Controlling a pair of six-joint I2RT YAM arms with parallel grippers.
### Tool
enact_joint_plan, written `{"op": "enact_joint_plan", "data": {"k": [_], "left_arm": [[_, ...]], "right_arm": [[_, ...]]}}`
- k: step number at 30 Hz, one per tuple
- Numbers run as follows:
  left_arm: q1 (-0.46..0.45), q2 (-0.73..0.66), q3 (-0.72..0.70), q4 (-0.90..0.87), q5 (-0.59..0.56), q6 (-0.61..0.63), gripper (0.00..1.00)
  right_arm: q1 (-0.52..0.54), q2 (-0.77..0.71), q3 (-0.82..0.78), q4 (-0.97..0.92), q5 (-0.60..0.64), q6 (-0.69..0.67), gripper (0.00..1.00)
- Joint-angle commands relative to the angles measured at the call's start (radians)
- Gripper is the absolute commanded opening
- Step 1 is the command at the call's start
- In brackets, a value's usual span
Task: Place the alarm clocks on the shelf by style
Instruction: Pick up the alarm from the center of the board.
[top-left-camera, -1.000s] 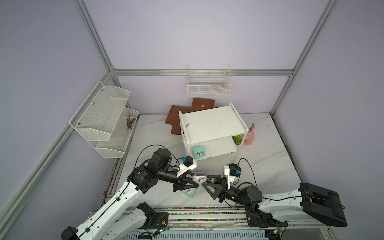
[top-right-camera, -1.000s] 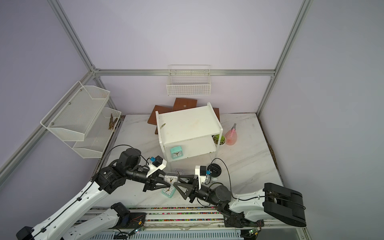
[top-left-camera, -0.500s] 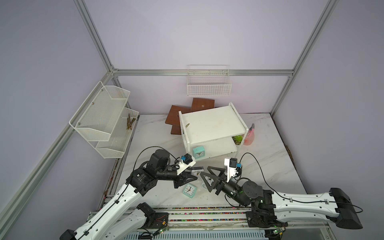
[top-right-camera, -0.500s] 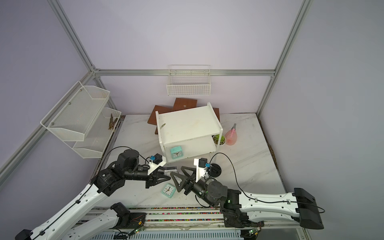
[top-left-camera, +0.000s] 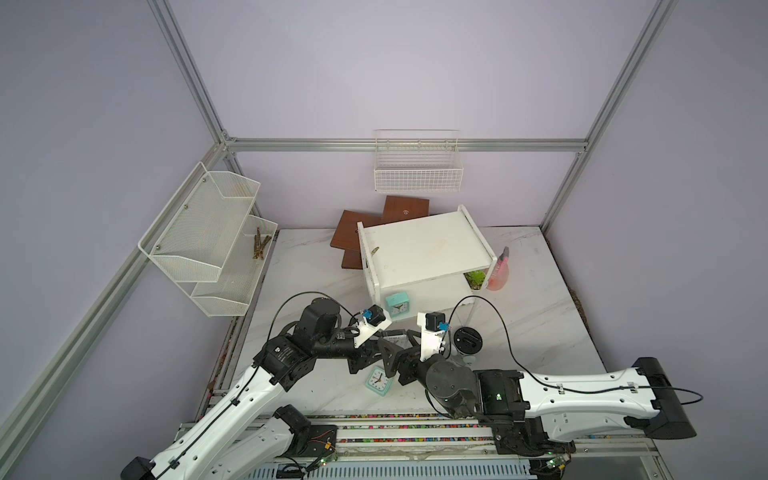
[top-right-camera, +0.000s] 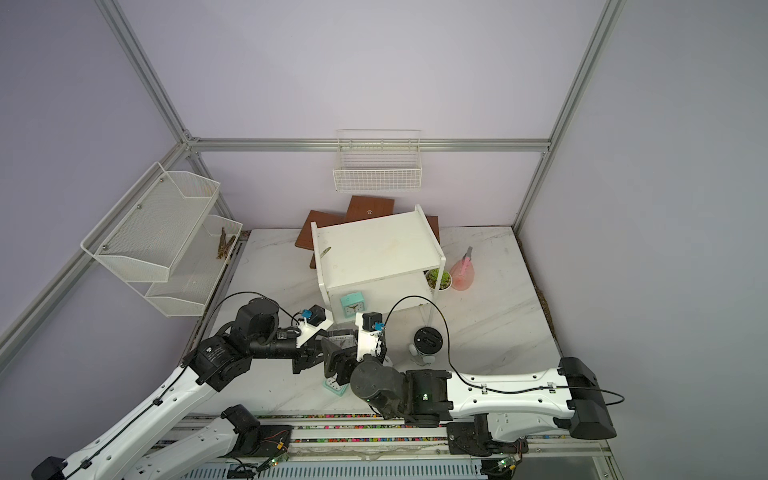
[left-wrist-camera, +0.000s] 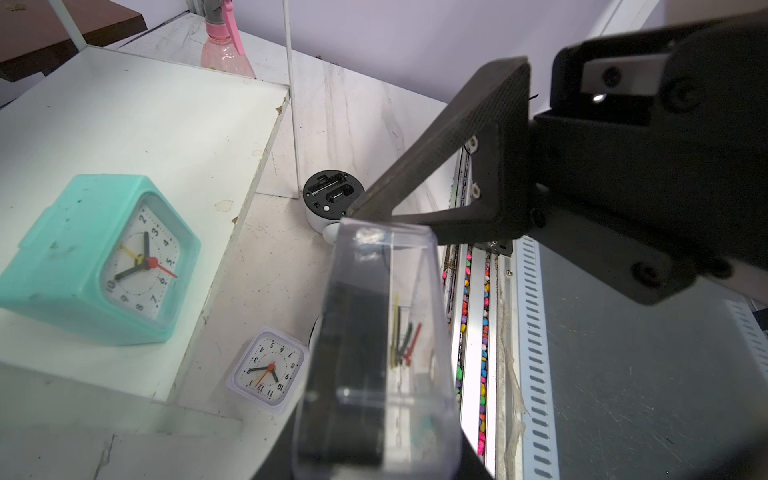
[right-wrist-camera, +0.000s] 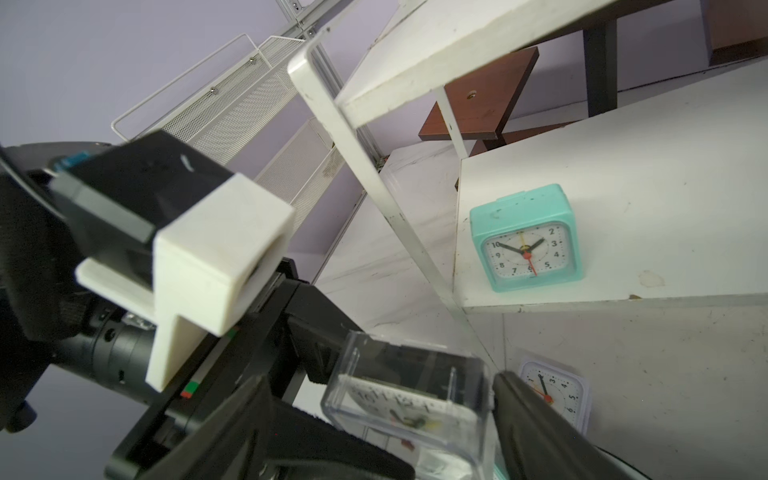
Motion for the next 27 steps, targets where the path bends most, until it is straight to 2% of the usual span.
{"op": "enact_joint_plan", "data": {"k": [1, 13, 27], "left_arm": [[0.005, -0.016, -0.010, 0.044, 0.003, 0.023, 0.22], [0.004, -0.022, -0.012, 0.048, 0.004, 0.024, 0.23], [0.004, -0.038, -0.020, 0.051, 0.001, 0.027, 0.24]], "right_arm": [[0.005, 0.017, 0.043, -0.098, 0.049, 0.028, 0.87], [0.004, 0.118, 0.205, -0.305, 0.076, 0.090, 0.83], [-0.020, 0.157, 0.220, -0.341, 0.049, 0.102, 0.75]]}}
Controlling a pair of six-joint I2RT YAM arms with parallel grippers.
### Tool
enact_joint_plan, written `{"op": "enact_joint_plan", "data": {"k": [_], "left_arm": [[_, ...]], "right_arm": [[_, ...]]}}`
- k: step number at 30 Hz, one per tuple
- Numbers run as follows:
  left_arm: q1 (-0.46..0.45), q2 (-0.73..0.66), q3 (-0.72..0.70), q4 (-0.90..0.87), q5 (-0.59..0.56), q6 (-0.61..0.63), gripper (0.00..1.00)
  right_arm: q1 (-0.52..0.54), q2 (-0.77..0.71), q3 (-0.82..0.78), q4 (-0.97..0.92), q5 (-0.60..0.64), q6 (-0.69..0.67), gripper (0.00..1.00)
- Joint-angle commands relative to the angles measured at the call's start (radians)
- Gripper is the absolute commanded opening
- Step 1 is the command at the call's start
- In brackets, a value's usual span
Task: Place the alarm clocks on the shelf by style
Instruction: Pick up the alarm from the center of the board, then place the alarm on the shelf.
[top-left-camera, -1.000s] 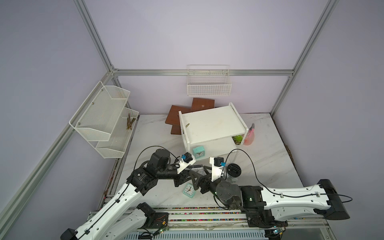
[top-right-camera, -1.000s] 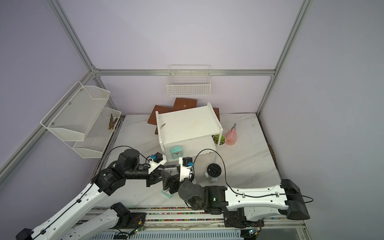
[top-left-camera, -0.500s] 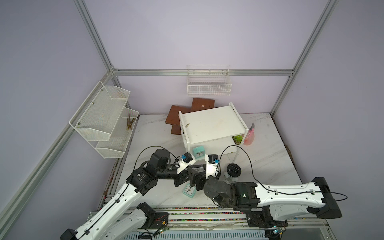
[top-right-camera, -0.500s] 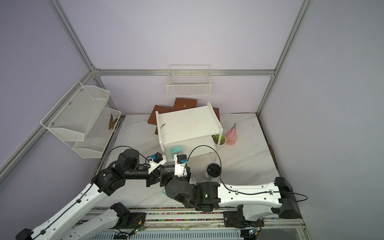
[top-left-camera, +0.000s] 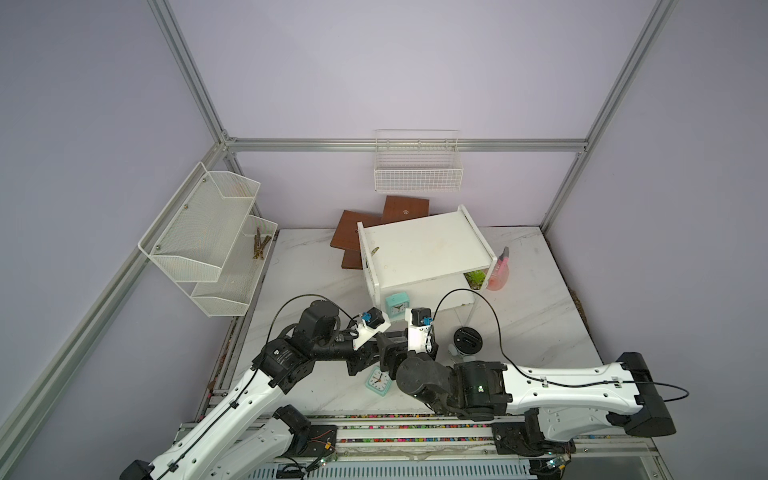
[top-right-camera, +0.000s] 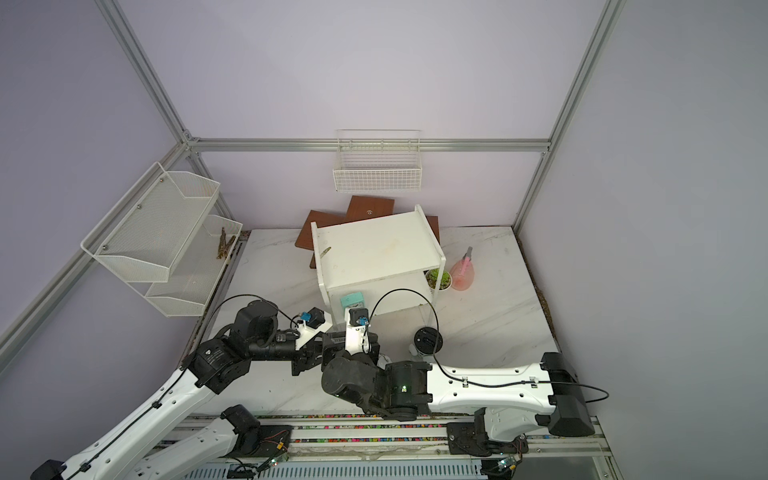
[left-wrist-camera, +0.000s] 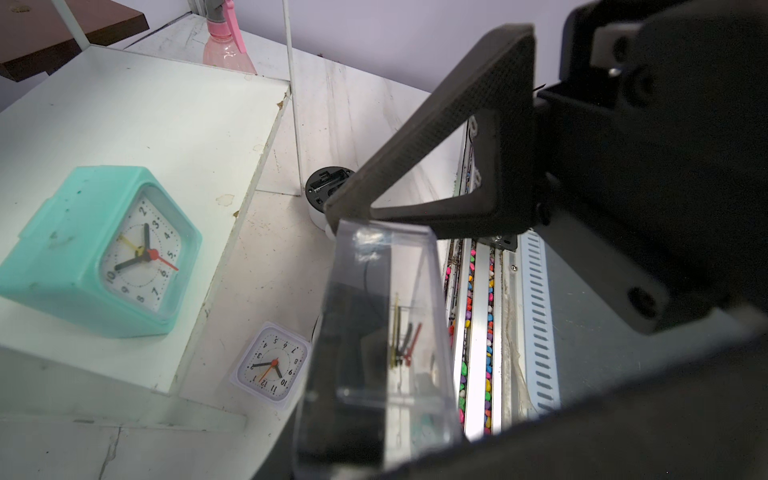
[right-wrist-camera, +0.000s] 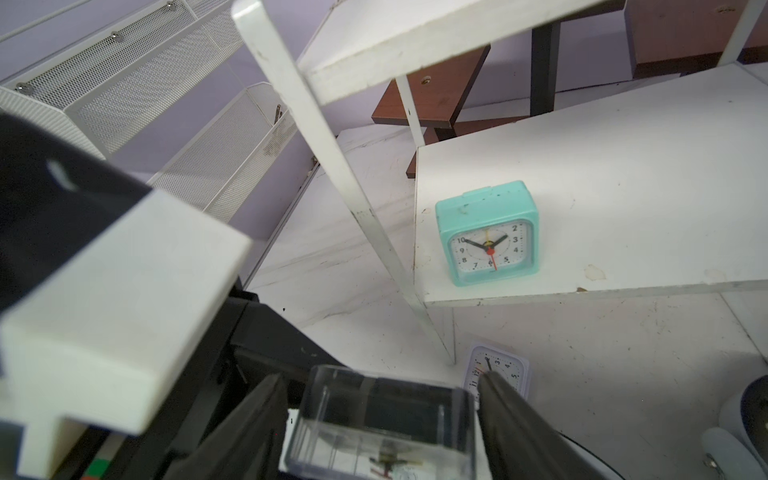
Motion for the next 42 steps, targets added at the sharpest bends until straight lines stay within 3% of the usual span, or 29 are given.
{"op": "enact_joint_plan", "data": {"k": [1, 9, 17, 22, 29, 34, 42], "left_arm": [[0.004, -0.020, -0.001, 0.048, 0.011, 0.012, 0.25], [0.003, -0.024, -0.001, 0.049, 0.011, 0.013, 0.28], [0.003, -0.023, -0.005, 0.049, 0.009, 0.016, 0.34], [0.003, -0.021, -0.006, 0.050, 0.009, 0.019, 0.49], [0.004, -0.023, -0.011, 0.044, 0.009, 0.027, 0.83], [0.004, -0.041, -0.013, 0.034, -0.001, 0.040, 0.88], [0.003, -0.062, -0.032, 0.023, -0.042, 0.081, 0.91]], "right_arm": [[-0.007, 0.016, 0.014, -0.033, -0.014, 0.014, 0.74], [-0.016, 0.016, 0.001, -0.036, -0.016, 0.018, 0.67], [-0.023, 0.006, -0.017, -0.029, -0.019, 0.011, 0.50], [-0.026, -0.023, -0.049, 0.002, -0.023, 0.002, 0.47], [-0.037, -0.096, -0.128, 0.046, -0.001, -0.046, 0.46], [-0.084, -0.180, -0.230, 0.102, 0.018, -0.152, 0.46], [-0.236, -0.257, -0.332, 0.226, -0.088, -0.318, 0.46]]}}
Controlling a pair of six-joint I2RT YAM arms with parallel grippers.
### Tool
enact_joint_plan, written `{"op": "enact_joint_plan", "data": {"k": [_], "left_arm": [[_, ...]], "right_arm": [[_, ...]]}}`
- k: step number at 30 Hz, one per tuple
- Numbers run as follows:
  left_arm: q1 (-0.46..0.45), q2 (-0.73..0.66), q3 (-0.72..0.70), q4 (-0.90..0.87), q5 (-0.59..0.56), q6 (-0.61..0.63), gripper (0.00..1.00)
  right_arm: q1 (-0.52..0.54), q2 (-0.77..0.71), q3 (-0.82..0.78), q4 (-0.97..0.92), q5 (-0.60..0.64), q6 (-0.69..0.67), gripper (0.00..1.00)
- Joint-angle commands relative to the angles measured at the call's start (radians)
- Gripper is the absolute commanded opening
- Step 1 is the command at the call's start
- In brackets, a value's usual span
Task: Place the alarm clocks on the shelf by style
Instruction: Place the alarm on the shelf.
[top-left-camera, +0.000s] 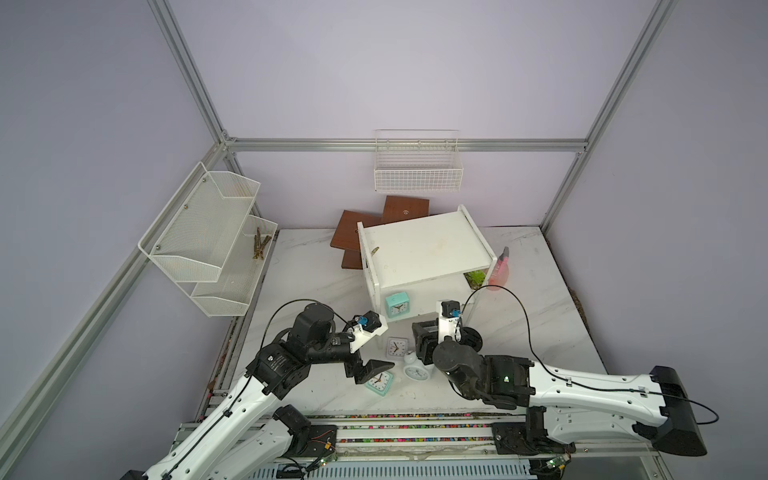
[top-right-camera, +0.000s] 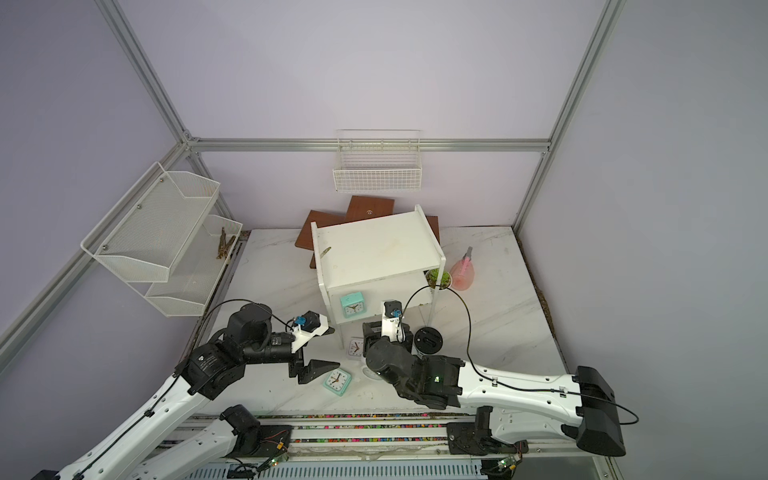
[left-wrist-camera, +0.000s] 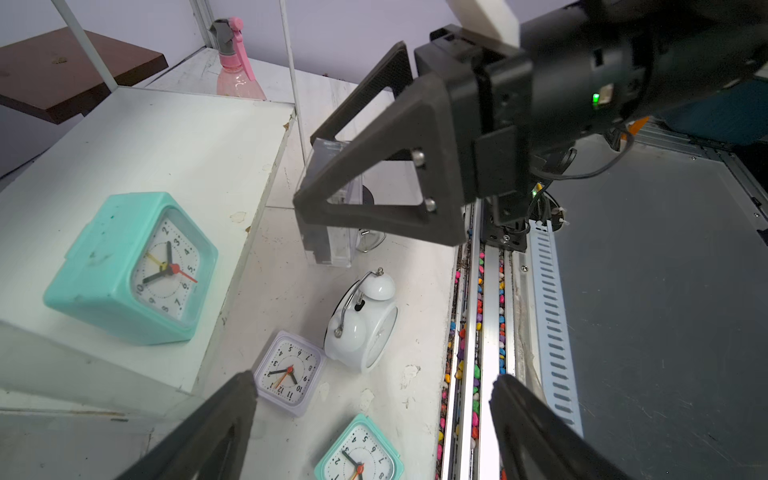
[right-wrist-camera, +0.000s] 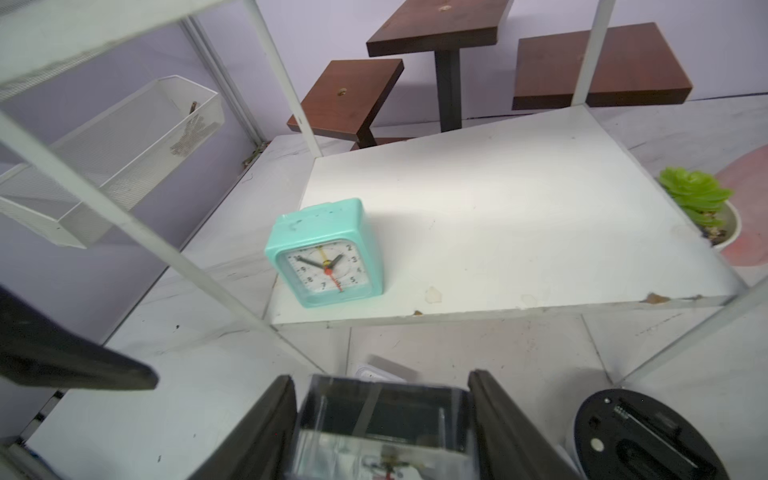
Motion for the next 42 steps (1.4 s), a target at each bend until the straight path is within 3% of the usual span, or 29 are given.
{"op": "enact_joint_plan", "data": {"k": [1, 16, 42], "left_arm": [[0.004, -0.004, -0.024, 0.011, -0.026, 0.042, 0.91], [0.003, 0.040, -0.038, 0.020, -0.037, 0.073, 0.93], [0.003, -0.002, -0.069, 0.018, -0.037, 0.085, 0.96]], "right_arm": [[-0.043, -0.017, -0.012, 0.106, -0.050, -0.112, 0.46], [-0.166, 0.098, 0.037, 0.242, -0.081, -0.246, 0.46], [-0.253, 0.213, 0.076, 0.335, -0.105, -0.255, 0.47]]}}
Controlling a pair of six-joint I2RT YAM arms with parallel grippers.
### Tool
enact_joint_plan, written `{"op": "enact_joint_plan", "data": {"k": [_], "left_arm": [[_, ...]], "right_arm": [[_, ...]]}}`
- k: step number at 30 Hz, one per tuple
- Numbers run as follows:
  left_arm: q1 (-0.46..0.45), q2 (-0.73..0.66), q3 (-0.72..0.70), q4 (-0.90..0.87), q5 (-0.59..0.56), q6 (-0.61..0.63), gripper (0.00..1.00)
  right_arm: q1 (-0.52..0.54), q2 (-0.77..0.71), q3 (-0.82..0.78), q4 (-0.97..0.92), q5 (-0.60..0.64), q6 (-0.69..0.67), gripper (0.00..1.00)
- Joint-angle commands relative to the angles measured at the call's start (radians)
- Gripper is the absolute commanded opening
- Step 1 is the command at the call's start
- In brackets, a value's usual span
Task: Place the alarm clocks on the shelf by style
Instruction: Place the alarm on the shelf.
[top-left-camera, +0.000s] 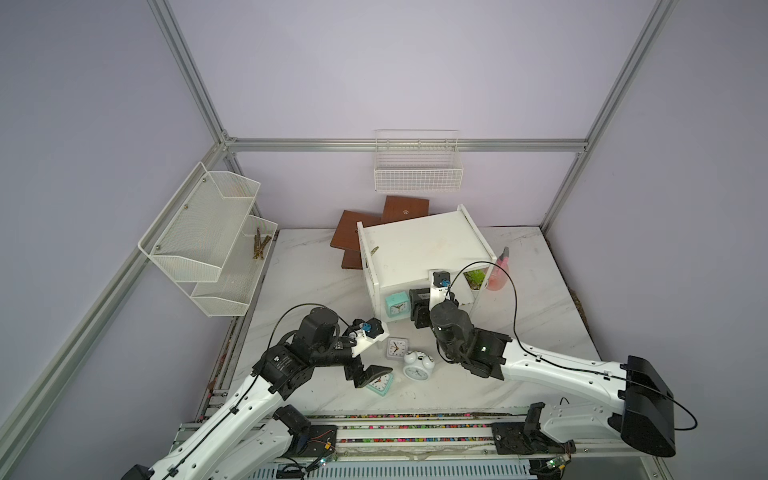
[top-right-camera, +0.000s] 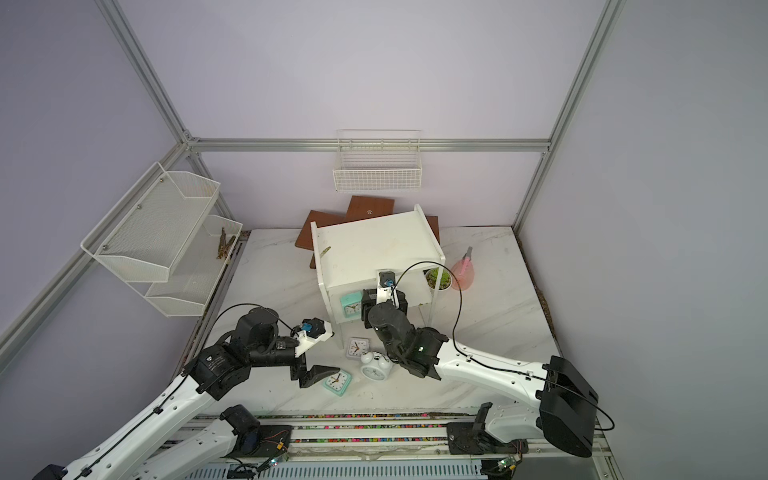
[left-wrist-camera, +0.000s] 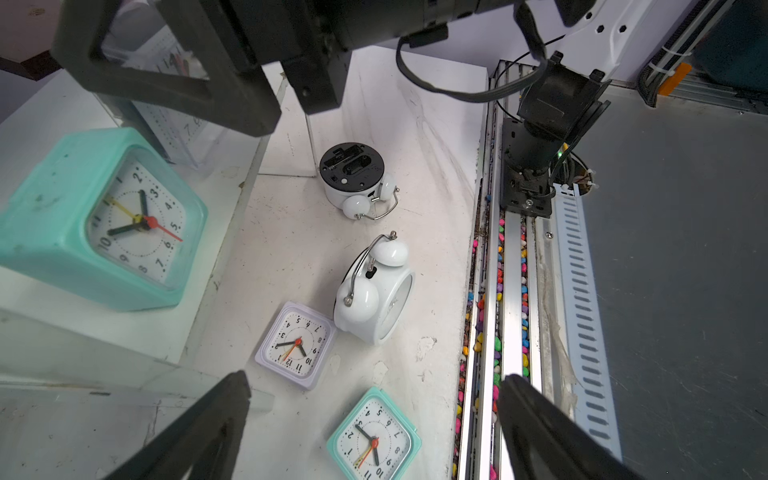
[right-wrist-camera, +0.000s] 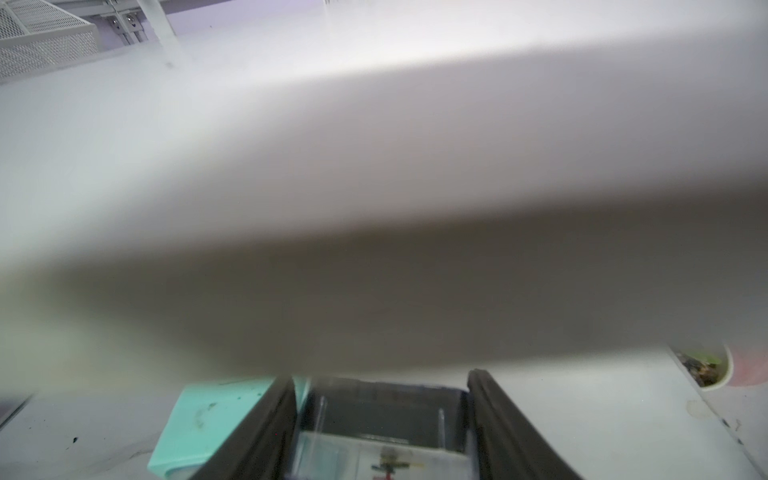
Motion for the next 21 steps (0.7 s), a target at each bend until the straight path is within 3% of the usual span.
{"op": "enact_joint_plan", "data": {"k": [1, 13, 21], "left_arm": [[0.003, -0.011, -0.004, 0.019, 0.004, 0.021, 0.96], [0.003, -0.017, -0.016, 0.019, 0.000, 0.030, 0.97], [0.003, -0.017, -0.021, 0.021, 0.002, 0.033, 0.97]], "right_arm": [[-0.020, 0.031, 0.019, 0.003, -0.010, 0.005, 0.47], [-0.036, 0.077, 0.036, -0.023, -0.025, 0.027, 0.49], [-0.035, 0.028, -0.004, -0.012, -0.042, 0.041, 0.49]]}}
